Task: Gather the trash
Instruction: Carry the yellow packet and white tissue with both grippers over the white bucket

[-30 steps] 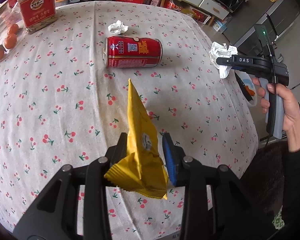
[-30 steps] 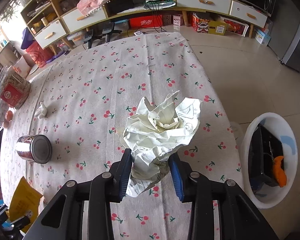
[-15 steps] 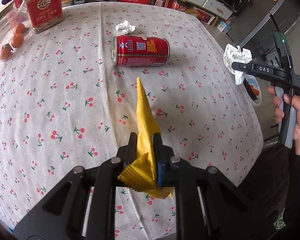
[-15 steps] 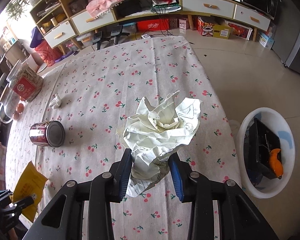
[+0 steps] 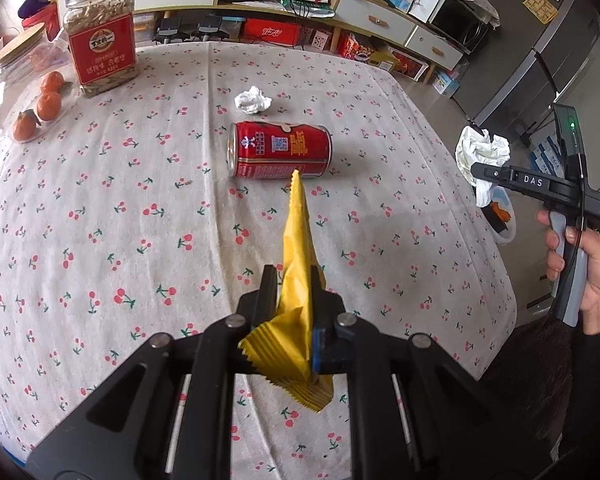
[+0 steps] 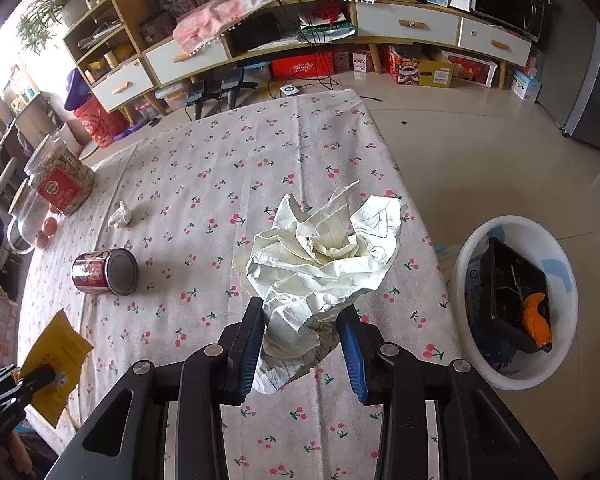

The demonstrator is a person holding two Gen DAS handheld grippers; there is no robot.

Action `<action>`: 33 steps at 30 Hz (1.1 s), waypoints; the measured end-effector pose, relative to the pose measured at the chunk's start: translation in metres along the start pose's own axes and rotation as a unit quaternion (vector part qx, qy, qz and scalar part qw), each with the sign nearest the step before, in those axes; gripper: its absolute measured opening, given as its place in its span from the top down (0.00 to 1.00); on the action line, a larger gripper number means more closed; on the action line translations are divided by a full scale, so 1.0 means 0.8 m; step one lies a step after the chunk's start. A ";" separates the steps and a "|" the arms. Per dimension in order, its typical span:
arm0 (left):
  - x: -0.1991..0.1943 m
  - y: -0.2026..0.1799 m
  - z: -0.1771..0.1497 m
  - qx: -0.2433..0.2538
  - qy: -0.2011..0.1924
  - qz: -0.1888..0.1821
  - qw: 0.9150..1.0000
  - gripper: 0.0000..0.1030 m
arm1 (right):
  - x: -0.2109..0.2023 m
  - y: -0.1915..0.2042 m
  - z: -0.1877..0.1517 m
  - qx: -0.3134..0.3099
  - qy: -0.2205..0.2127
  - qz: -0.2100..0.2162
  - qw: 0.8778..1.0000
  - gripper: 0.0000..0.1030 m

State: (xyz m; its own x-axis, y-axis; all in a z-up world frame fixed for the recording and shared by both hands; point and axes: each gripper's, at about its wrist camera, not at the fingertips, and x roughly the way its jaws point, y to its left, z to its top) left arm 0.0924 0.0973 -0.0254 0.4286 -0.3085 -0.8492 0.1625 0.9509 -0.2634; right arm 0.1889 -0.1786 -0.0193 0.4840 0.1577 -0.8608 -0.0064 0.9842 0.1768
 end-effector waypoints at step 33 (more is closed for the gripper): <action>0.047 -0.159 0.062 0.068 -0.013 -0.057 0.996 0.86 | -0.077 -0.192 -0.046 0.124 -0.050 -0.031 0.991 0.64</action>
State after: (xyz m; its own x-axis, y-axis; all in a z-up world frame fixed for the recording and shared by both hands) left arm 0.1322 -0.0367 -0.0010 0.4233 -0.4157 -0.8050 0.3300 0.8982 -0.2903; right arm 0.1279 -0.3369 -0.0107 0.5605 0.0777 -0.8245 0.2347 0.9399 0.2481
